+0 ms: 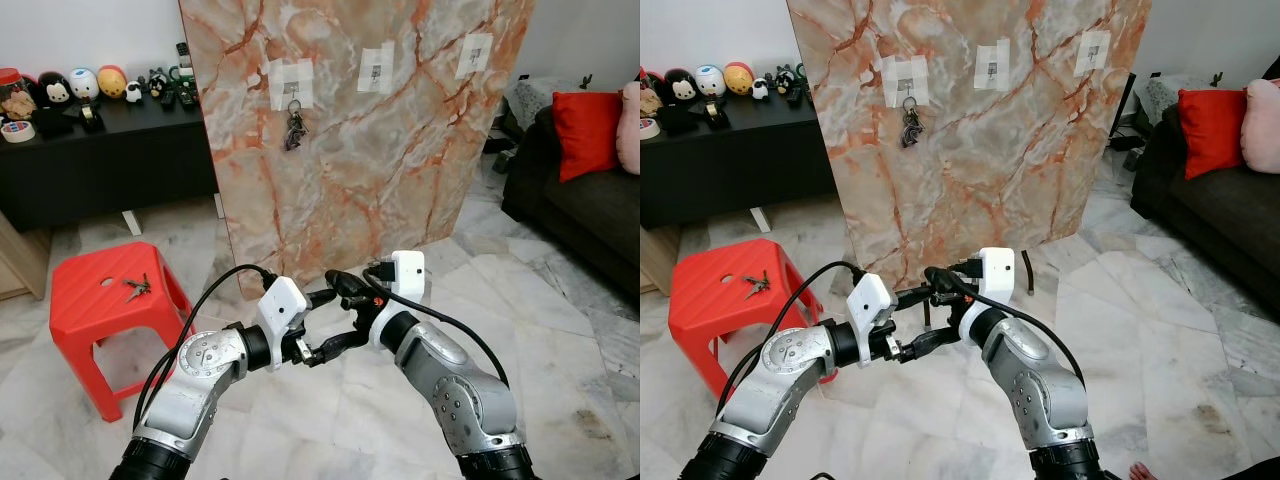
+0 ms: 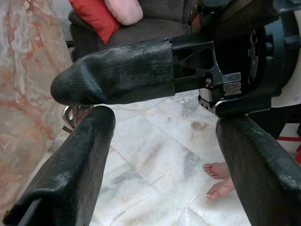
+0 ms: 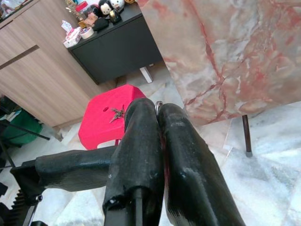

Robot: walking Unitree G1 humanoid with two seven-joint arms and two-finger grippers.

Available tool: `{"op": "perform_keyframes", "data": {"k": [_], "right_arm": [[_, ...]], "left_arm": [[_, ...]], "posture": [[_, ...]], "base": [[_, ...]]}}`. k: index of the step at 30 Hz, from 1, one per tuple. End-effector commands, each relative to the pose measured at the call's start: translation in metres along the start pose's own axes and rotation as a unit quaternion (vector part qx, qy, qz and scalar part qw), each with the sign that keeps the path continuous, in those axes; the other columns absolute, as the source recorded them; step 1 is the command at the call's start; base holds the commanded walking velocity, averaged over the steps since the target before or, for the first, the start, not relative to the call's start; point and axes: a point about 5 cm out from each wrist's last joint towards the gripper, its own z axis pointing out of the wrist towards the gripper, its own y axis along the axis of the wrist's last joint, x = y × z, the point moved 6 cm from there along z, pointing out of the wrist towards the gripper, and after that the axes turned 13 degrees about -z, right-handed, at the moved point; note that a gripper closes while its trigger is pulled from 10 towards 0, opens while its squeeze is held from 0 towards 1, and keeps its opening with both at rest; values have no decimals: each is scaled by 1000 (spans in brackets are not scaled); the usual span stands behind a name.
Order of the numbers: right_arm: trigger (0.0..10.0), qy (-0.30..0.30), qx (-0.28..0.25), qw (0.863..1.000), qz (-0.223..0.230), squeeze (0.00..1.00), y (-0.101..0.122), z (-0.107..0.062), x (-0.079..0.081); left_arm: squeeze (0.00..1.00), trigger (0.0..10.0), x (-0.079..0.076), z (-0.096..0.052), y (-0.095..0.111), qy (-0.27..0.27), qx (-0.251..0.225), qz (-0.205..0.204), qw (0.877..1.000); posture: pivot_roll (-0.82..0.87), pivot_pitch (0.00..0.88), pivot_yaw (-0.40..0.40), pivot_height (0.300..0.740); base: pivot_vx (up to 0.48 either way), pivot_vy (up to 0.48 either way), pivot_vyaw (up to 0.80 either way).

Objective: Hang keys on a hook

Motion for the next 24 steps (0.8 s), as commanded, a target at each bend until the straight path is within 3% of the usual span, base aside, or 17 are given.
{"op": "perform_keyframes", "data": {"k": [1, 6, 14, 24], "right_arm": [[10000, 11, -12, 1000, -1, 0, 9, -2, 6], [10000, 13, -8, 1000, 1, 0, 8, -3, 7], [10000, 3, -4, 1000, -2, 0, 8, -4, 3], [10000, 6, 1, 1000, -3, 0, 7, -4, 5]], "left_arm": [[0, 10000, -8, 5, 9, -20, -9, 10, 1000], [0, 10000, -4, 7, 7, -1, -8, 13, 1000], [0, 10000, 19, -11, -4, 46, 20, 19, 999], [0, 10000, 33, -17, -1, 81, 7, 19, 997]], "posture": [[83, 23, -49, 740], [82, 25, -50, 740], [81, 28, -51, 740], [81, 29, -55, 740]], "base": [[0, 0, 0], [0, 0, 0], [0, 0, 0], [0, 0, 0]]}}
